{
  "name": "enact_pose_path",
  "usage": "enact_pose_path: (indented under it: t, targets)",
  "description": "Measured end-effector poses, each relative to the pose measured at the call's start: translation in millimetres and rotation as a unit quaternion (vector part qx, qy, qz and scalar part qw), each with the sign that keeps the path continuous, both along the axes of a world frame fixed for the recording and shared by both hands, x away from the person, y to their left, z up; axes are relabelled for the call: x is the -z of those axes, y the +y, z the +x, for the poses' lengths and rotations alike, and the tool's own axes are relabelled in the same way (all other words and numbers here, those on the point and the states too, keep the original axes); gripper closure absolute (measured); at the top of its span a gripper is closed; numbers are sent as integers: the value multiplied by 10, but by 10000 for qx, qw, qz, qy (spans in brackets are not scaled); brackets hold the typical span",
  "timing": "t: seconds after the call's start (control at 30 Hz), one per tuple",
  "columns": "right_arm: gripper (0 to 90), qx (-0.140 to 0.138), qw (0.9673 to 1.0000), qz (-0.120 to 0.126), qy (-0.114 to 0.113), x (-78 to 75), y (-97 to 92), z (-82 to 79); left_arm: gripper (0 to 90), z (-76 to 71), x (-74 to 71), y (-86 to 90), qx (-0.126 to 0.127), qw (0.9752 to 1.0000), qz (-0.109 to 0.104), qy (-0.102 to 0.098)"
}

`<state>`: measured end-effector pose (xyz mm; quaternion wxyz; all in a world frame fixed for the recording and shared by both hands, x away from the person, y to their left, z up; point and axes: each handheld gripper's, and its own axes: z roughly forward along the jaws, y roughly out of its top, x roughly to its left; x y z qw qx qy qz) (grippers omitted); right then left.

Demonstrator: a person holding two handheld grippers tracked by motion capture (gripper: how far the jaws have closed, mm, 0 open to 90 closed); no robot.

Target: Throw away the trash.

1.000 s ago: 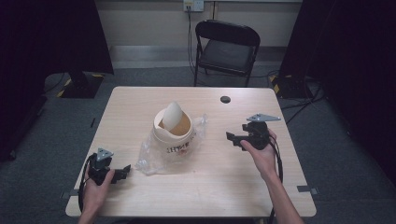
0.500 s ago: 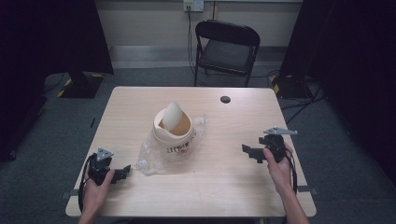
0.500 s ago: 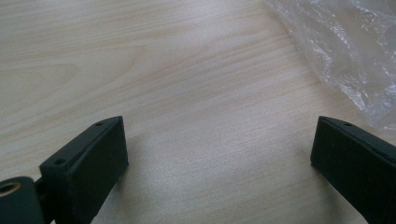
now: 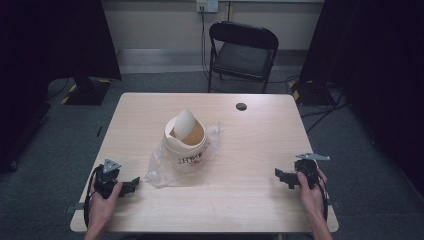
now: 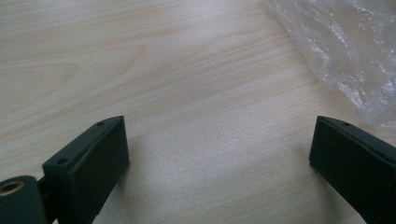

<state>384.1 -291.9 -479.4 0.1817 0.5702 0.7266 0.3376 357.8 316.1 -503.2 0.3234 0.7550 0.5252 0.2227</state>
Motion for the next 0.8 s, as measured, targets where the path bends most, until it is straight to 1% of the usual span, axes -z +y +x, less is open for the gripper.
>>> enact_pose_path:
  t: [0.07, 0.13, 0.17, 0.2, 0.27, 0.3, 0.43, 0.5, 0.6, 0.7, 0.8]
  targets:
    - [147, 41, 9999, -19, 95, 52, -22, -13, 43, 0, 0, 0, 0, 10000, -1, 0]
    - [144, 81, 9998, -106, 140, 93, -35, -22, 43, 0, 0, 0, 0, 10000, 1, -1]
    - [145, 116, 9997, -171, 88, 103, -39, -30, 43, 0, 0, 0, 0, 10000, 0, 1]
    - [144, 162, 9996, -227, 84, 104, -45, -38, 43, 0, 0, 0, 2, 10000, -1, -1]
    - [144, 177, 9996, -211, 61, 107, -64, -38, 42, 0, 0, 0, 1, 10000, 1, 2]
    - [143, 191, 9995, -254, 39, 112, -66, -36, 43, 0, 0, 0, 1, 10000, 0, 1]
    - [130, 255, 9973, -647, -217, 171, -20, -59, 43, 0, 0, 0, 2, 10000, 1, -1]
    - [129, 269, 9973, -618, -276, 184, -22, -71, 43, 0, 0, 0, 1, 10000, -1, 1]
    - [114, 224, 9973, -631, -303, 190, -36, -67, 43, -7, -2, 1, -5, 10000, 3, 7]
    - [102, 255, 9972, -595, -363, 207, -40, -70, 42, -8, -2, 1, -9, 10000, 6, 5]
    - [102, 256, 9972, -596, -364, 207, -39, -70, 41, -10, -1, -2, -30, 10000, 3, 7]
